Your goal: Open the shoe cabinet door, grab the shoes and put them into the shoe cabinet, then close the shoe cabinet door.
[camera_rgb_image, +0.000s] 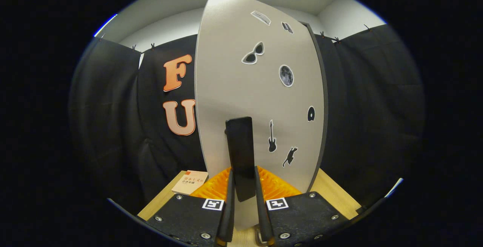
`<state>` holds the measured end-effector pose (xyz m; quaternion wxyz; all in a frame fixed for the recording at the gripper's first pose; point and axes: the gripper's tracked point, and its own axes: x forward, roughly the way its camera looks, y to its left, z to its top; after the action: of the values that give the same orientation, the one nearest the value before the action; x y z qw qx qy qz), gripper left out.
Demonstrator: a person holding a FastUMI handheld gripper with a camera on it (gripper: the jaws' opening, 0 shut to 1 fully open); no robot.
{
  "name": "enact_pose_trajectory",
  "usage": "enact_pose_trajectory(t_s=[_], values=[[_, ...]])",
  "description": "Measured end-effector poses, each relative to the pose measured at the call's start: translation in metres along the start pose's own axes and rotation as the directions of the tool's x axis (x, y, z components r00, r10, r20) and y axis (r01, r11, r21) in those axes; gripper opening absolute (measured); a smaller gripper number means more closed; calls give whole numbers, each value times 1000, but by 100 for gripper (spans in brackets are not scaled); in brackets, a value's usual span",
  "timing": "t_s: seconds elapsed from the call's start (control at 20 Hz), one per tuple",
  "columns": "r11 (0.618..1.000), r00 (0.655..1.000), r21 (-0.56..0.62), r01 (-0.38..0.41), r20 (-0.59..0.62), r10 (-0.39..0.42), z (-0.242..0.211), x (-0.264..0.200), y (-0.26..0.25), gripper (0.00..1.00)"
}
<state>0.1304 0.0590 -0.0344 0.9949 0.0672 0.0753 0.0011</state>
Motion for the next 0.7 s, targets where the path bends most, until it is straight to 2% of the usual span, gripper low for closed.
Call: enact_pose_trajectory(t_s=[0.7], values=[[990, 990, -1, 140, 24, -140, -3, -37, -63, 27]])
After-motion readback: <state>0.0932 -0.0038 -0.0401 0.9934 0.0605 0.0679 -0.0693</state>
